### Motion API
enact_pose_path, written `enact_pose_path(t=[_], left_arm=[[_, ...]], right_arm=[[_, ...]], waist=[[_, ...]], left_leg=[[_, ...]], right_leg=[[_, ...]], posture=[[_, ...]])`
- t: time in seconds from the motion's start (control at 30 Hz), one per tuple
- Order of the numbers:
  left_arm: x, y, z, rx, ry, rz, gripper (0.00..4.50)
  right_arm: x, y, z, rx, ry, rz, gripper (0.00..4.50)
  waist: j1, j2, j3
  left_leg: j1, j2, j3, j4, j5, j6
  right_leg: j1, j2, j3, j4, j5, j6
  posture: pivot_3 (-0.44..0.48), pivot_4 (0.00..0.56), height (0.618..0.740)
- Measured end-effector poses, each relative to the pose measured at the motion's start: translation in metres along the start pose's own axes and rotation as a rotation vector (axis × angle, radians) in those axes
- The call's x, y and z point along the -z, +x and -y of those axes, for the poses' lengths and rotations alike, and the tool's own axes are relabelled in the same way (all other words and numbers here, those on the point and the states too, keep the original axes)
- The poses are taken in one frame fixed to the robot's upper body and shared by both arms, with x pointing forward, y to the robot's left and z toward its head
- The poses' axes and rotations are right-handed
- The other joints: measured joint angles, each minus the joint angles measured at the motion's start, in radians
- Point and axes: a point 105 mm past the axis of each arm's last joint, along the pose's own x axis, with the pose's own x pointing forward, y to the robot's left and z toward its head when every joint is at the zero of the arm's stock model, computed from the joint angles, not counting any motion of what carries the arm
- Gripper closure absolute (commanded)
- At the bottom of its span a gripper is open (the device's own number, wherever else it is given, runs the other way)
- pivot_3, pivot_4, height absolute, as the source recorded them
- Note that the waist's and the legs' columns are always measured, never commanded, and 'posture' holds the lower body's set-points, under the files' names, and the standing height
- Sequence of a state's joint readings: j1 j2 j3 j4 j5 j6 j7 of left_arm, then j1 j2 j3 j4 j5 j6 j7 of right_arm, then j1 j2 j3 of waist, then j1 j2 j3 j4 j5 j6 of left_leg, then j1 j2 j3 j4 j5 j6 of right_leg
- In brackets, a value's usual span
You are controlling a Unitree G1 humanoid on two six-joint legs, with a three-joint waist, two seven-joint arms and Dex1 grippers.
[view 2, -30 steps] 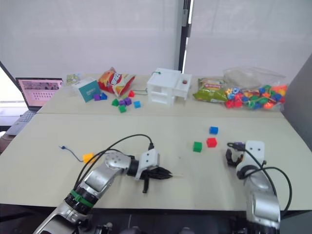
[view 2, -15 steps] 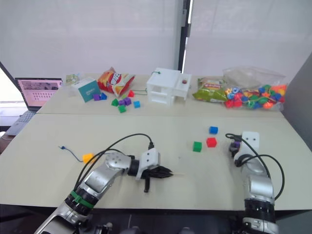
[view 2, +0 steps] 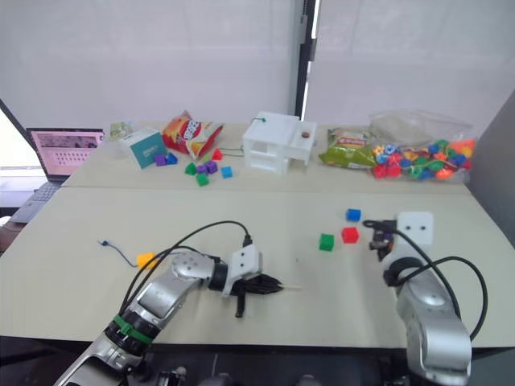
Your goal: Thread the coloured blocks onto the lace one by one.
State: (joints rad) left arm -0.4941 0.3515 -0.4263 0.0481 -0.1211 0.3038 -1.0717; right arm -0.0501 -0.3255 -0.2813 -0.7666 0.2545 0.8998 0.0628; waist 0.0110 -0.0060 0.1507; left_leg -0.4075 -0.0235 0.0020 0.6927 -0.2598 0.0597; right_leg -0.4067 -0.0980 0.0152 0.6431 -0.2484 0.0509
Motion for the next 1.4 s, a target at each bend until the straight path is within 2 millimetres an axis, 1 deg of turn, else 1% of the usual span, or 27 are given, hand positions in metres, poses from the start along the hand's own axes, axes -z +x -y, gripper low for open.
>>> enact_pose_path(t=[0.07, 0.1, 0.17, 0.23, 0.3, 0.37, 0.53, 0.57, 0.7, 0.77, 0.8, 0.87, 0.93, 1.0, 1.07, 1.13, 1.2, 1.23, 1.33, 1.4], left_arm=[[0.001, -0.002, -0.001, -0.005, -0.002, -0.006, 4.50], [0.002, -0.003, -0.002, -0.007, -0.002, -0.006, 4.50], [0.002, -0.005, -0.002, -0.008, -0.003, -0.008, 4.50], [0.004, -0.006, -0.001, -0.005, -0.007, -0.012, 4.50], [0.003, -0.006, -0.001, -0.004, -0.007, -0.012, 4.50], [0.003, -0.006, -0.001, -0.004, -0.006, -0.012, 4.50], [0.000, -0.006, -0.001, -0.003, 0.004, -0.007, 4.50], [0.001, -0.006, -0.001, -0.003, 0.004, -0.009, 4.50], [0.002, -0.008, -0.002, -0.008, 0.004, -0.018, 4.50], [0.003, -0.008, -0.002, -0.008, 0.004, -0.018, 4.50], [0.003, -0.008, -0.002, -0.008, 0.004, -0.019, 4.50], [0.003, -0.009, -0.002, -0.010, 0.004, -0.020, 4.50], [0.003, -0.009, -0.002, -0.011, 0.004, -0.020, 4.50], [0.003, -0.009, -0.002, -0.013, 0.004, -0.021, 4.50], [0.003, -0.010, -0.002, -0.014, 0.006, -0.021, 4.50], [0.003, -0.012, 0.000, -0.017, 0.008, -0.021, 4.50], [0.006, -0.013, 0.000, -0.020, 0.000, -0.029, 4.50], [0.006, -0.014, 0.001, -0.022, -0.004, -0.034, 4.50], [0.007, -0.023, 0.001, -0.031, -0.015, -0.044, 4.50], [0.004, -0.027, 0.002, -0.031, -0.013, -0.042, 4.50]], right_arm=[[-0.001, -0.023, -0.034, -0.115, 0.006, -0.017, 3.30], [0.002, -0.030, -0.047, -0.165, 0.009, -0.042, 3.30], [0.010, -0.036, -0.063, -0.208, 0.036, -0.085, 3.30], [0.022, -0.041, -0.077, -0.235, 0.073, -0.142, 3.30], [0.036, -0.048, -0.087, -0.246, 0.106, -0.212, 3.30], [0.048, -0.053, -0.091, -0.244, 0.120, -0.280, 3.30], [0.069, -0.055, -0.100, -0.266, 0.148, -0.379, 3.30], [0.075, -0.055, -0.102, -0.275, 0.149, -0.403, 3.30], [0.074, -0.051, -0.102, -0.286, 0.165, -0.389, 3.30], [0.069, -0.048, -0.099, -0.280, 0.161, -0.364, 2.26], [0.067, -0.047, -0.096, -0.276, 0.157, -0.353, 2.00], [0.058, -0.045, -0.088, -0.294, 0.135, -0.315, 1.29], [0.041, -0.043, -0.079, -0.331, 0.102, -0.254, 0.58], [0.025, -0.042, -0.077, -0.389, 0.078, -0.203, 0.04], [0.013, -0.044, -0.079, -0.491, 0.061, -0.177, 0.04], [0.004, -0.047, -0.082, -0.599, 0.047, -0.170, 0.04], [-0.003, -0.050, -0.082, -0.723, 0.003, -0.179, 0.04], [-0.004, -0.052, -0.078, -0.810, -0.047, -0.212, 0.04], [-0.001, -0.054, -0.067, -0.985, -0.137, -0.290, 0.04], [0.009, -0.053, -0.064, -1.079, -0.209, -0.323, 0.04]], waist=[[-0.002, 0.000, 0.000], [-0.002, 0.000, 0.000], [-0.002, 0.000, 0.000], [0.000, 0.000, 0.000], [0.000, 0.000, 0.000], [-0.002, 0.000, 0.000], [-0.002, 0.000, 0.000], [-0.002, 0.000, 0.000], [-0.003, 0.000, 0.000], [-0.002, 0.000, 0.000], [-0.002, 0.000, 0.000], [-0.002, 0.000, 0.000], [-0.002, 0.000, 0.000], [-0.003, -0.001, 0.000], [-0.004, -0.001, 0.000], [-0.004, -0.001, 0.000], [-0.002, -0.001, 0.001], [-0.001, -0.001, 0.001], [0.000, -0.002, 0.002], [-0.001, -0.002, 0.002]], left_leg=[[0.000, 0.001, 0.000, 0.000, 0.000, 0.000], [0.001, 0.000, 0.000, 0.001, 0.000, 0.000], [0.002, 0.000, 0.000, 0.001, 0.000, 0.000], [0.001, 0.000, 0.000, 0.001, 0.000, 0.000], [0.001, 0.000, 0.000, 0.001, 0.000, 0.000], [0.001, -0.001, 0.000, 0.001, 0.000, 0.000], [0.001, 0.000, 0.000, 0.001, 0.000, 0.000], [0.001, 0.000, 0.000, 0.001, 0.000, 0.000], [0.001, 0.000, 0.000, 0.001, 0.000, 0.000], [0.001, 0.000, 0.000, 0.001, 0.000, 0.000], [0.001, 0.000, 0.000, 0.001, 0.000, 0.000], [0.001, 0.000, 0.000, 0.001, 0.000, 0.000], [0.001, 0.000, -0.001, 0.001, 0.000, 0.000], [0.001, 0.001, -0.001, 0.001, 0.000, 0.000], [0.001, 0.001, 0.000, 0.001, 0.000, 0.000], [0.001, 0.001, -0.001, 0.001, 0.000, 0.000], [0.001, 0.000, -0.001, 0.001, 0.000, 0.000], [0.001, 0.000, -0.001, 0.001, 0.000, 0.000], [0.001, 0.001, 0.000, 0.001, 0.000, 0.001], [0.001, 0.001, 0.000, 0.001, -0.001, 0.001]], right_leg=[[0.000, 0.001, 0.000, -0.001, 0.000, 0.000], [0.001, 0.000, 0.000, -0.001, 0.000, 0.000], [0.002, 0.000, 0.000, -0.002, 0.000, 0.000], [0.002, 0.000, 0.000, -0.001, 0.000, 0.000], [0.002, 0.000, 0.000, -0.001, 0.000, 0.000], [0.001, 0.000, 0.000, -0.001, 0.000, 0.000], [0.001, 0.001, 0.000, -0.002, 0.000, 0.000], [0.001, 0.001, -0.001, -0.002, 0.000, 0.000], [0.001, 0.001, -0.001, -0.002, 0.000, 0.000], [0.001, 0.001, -0.001, -0.002, 0.000, 0.000], [0.001, 0.001, -0.001, -0.002, 0.000, 0.000], [0.002, 0.001, -0.001, -0.002, 0.000, 0.000], [0.002, 0.001, -0.001, -0.002, 0.000, 0.000], [0.002, 0.002, -0.001, -0.002, 0.000, 0.000], [0.002, 0.002, -0.001, -0.002, 0.000, 0.000], [0.002, 0.002, -0.001, -0.002, 0.000, 0.000], [0.003, 0.001, -0.001, -0.003, 0.000, 0.000], [0.003, 0.000, -0.001, -0.003, 0.000, 0.000], [0.004, 0.001, -0.002, -0.005, 0.000, 0.000], [0.004, 0.001, -0.002, -0.005, 0.000, 0.000]], posture=[[0.000, 0.150, 0.740], [0.000, 0.150, 0.740], [0.000, 0.150, 0.740], [0.000, 0.150, 0.740], [0.000, 0.150, 0.740], [0.000, 0.150, 0.740], [0.000, 0.150, 0.740], [0.000, 0.150, 0.740], [0.000, 0.150, 0.740], [0.000, 0.150, 0.740], [0.000, 0.150, 0.740], [0.000, 0.150, 0.740], [0.000, 0.150, 0.740], [0.000, 0.150, 0.740], [0.000, 0.150, 0.740], [0.000, 0.150, 0.740], [0.000, 0.150, 0.740], [0.000, 0.150, 0.740], [0.000, 0.150, 0.740], [0.000, 0.150, 0.740]])
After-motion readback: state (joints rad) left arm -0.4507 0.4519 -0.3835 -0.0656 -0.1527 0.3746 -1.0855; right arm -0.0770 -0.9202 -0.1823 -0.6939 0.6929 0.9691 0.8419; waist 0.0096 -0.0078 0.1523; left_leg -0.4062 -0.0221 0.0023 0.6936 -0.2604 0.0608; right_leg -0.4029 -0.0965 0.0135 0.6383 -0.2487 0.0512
